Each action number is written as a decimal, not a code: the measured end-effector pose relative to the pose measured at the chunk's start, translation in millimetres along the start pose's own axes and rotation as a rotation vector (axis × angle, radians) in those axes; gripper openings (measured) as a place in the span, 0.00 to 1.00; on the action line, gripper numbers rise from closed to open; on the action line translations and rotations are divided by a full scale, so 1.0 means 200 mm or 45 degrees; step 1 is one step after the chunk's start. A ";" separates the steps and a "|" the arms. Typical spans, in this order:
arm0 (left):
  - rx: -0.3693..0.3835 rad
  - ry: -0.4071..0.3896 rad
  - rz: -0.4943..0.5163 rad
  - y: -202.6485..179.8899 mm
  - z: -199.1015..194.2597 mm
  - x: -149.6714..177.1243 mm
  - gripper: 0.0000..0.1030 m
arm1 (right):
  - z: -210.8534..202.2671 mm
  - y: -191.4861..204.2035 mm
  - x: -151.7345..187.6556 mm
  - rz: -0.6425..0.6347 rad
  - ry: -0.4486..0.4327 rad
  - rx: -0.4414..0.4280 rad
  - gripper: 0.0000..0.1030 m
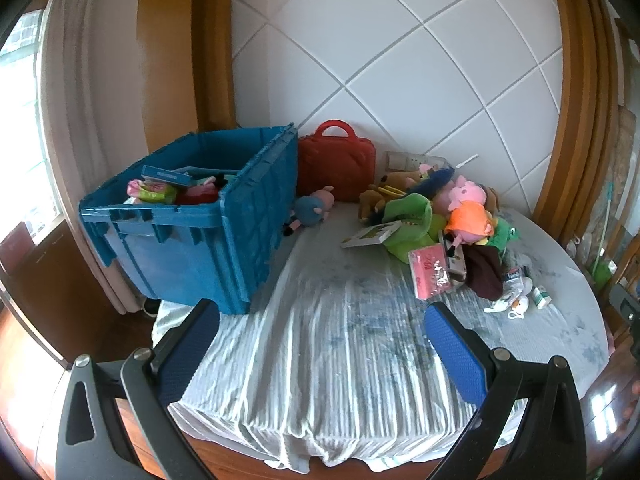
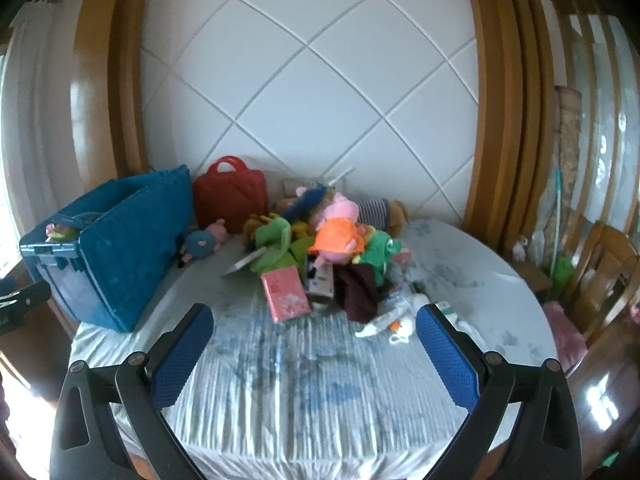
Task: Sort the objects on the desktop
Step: 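Move both tools toward the pile of toys and items on the table, then grasp the pink tissue pack with the left tool while the right tool grasps the maroon sock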
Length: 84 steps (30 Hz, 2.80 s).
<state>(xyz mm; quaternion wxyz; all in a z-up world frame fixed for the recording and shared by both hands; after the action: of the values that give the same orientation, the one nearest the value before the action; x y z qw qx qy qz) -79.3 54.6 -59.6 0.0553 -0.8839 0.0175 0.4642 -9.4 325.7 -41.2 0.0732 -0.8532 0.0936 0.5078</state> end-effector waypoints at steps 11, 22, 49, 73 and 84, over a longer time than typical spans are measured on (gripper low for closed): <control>0.068 0.108 0.094 -0.31 0.35 0.01 1.00 | 0.29 -0.29 0.12 0.123 0.118 0.061 1.00; 0.165 0.248 0.148 -0.59 1.08 -0.13 1.00 | 0.91 -0.36 0.01 0.115 0.229 0.149 1.00; -0.052 0.510 -0.033 -0.98 2.30 0.15 1.00 | 2.24 -0.36 0.28 -0.069 0.548 -0.092 1.00; -0.097 0.481 -0.124 -0.79 2.36 0.19 0.88 | 2.41 -0.24 0.35 -0.163 0.527 -0.074 0.67; -0.092 0.555 -0.104 -0.75 2.37 0.28 0.80 | 2.56 -0.18 0.45 -0.158 0.609 -0.064 0.43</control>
<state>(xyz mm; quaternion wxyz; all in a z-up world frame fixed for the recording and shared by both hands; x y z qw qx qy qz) -423.5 258.1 -360.2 0.0374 -0.9646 -0.0233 0.2600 -394.9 465.9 -361.3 0.0588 -0.9548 0.0431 0.2882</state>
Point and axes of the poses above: each gripper's, at about its wrist camera, not at the fingertips, and z roughly the way its jaws point, y to its left, x to its underside, the point moved 6 cm from there along z, roughly the way its jaws point, and after that the axes turned 7 degrees about x, right-handed, at the moved point
